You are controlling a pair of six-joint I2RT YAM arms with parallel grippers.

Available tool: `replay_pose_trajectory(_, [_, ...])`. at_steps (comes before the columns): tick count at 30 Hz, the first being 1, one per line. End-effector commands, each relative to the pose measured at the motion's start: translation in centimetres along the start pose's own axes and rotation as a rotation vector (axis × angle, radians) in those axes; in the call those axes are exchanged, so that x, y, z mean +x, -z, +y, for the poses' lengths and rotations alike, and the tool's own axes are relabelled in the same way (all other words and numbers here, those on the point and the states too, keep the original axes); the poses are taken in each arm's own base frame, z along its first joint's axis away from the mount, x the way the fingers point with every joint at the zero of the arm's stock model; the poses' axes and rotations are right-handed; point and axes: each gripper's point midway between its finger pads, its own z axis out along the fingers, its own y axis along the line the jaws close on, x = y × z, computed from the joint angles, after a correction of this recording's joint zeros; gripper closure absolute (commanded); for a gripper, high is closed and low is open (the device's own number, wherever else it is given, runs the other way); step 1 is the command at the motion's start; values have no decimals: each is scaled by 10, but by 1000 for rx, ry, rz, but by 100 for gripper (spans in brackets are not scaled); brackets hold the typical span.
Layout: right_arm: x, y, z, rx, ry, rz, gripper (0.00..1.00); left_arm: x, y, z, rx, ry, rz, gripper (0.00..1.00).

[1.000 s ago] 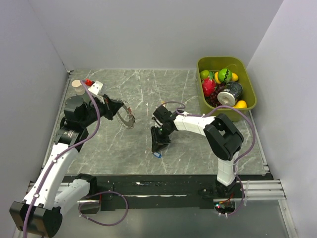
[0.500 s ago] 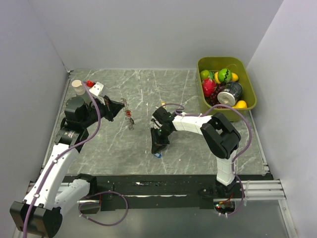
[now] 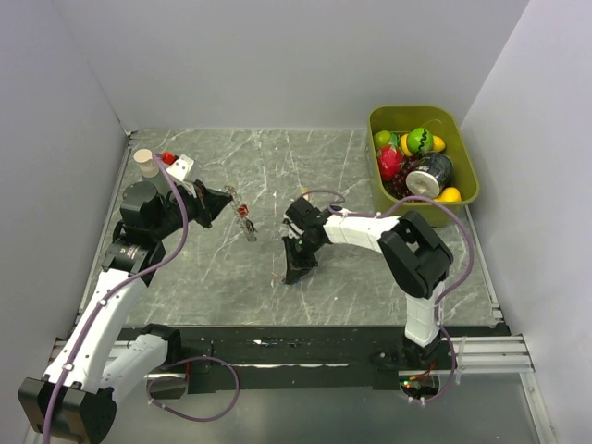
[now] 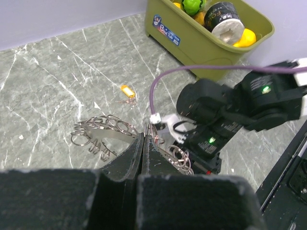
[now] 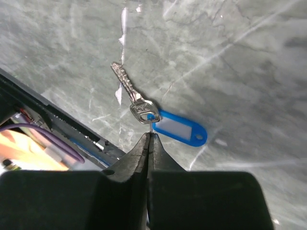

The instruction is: Put the keys on the keyring

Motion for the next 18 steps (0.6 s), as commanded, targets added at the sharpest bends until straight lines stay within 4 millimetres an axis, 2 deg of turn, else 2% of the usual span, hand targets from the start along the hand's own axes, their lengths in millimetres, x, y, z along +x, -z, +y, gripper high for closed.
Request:
replay_pose_trajectory(1, [-28,49,25,-33,132,-184,100,-18,5,-11,52,-79,-65,99])
replay_pose_trajectory(6, [-37,79,31,-70,269,-297,100,-12,5,-18,110,-131,-48,99])
replay_pose_trajectory(7, [-42,92,36,-92,298,-349,100,-11,5,-19,123,-138,-46,99])
replay_pose_trajectory(9, [-43,100,34,-96,342,-382,100,-8,5,-25,162,-162,-41,99])
replay_pose_trajectory(10, [-48,112,38,-119,369,-420,100,-8,5,-26,174,-169,-38,99])
replay_pose_trajectory(14, [-43,133,48,-192,505,-463,100,-3,7,-40,282,-245,-24,99])
replay_pose_trajectory(17, [-31,152,63,-276,656,-503,100,0,8,-53,371,-259,-17,99])
replay_pose_trajectory(18, [-20,159,69,-327,731,-511,100,4,8,-57,407,-256,-6,99])
